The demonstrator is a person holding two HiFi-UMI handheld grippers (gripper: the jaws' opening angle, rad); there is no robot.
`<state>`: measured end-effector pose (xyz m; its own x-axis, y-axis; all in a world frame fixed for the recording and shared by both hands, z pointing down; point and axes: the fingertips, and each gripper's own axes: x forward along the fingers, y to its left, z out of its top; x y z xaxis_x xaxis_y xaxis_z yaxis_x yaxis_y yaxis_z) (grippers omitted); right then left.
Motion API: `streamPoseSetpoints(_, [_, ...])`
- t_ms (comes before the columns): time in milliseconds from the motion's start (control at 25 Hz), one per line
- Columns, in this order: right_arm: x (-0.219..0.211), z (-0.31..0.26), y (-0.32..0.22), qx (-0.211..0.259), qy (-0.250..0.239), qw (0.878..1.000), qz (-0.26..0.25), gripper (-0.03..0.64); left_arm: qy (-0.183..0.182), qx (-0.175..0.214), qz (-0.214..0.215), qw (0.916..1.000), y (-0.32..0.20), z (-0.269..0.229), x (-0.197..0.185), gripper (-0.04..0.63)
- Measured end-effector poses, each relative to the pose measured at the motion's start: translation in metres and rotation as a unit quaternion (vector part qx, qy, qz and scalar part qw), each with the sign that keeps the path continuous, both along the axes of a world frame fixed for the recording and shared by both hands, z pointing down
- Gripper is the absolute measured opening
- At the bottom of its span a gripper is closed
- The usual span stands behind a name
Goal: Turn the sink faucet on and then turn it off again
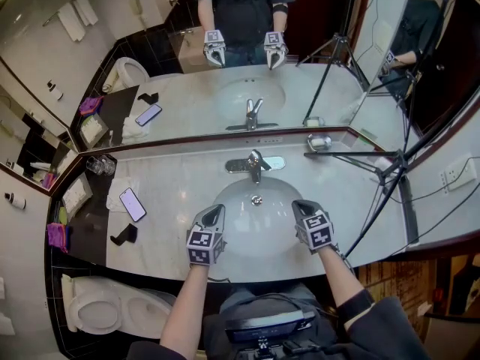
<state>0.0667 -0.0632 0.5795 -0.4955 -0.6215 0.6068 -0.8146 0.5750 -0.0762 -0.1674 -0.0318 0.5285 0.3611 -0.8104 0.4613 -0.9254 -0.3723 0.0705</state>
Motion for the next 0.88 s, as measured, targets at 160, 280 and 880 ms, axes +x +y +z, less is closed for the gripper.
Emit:
streamPoseSetpoints(160, [0.01, 0.003, 0.002, 0.0, -0.004, 1.0, 0.013, 0.021, 0.033, -0.017, -0.024, 0.999, 0.016, 0.007, -0.018, 0.0])
streamPoseSetpoints(280, [0.016, 0.008, 0.004, -0.001, -0.002, 1.0, 0.016, 0.021, 0.049, -0.024, -0.044, 0.9975, 0.028, 0.015, -0.03, 0.0])
streamPoseSetpoints(880, [0.01, 0.009, 0.012, -0.011, 0.002, 1.0, 0.015, 0.021, 0.038, -0.026, -0.048, 0.9978, 0.044, 0.028, -0.033, 0.0])
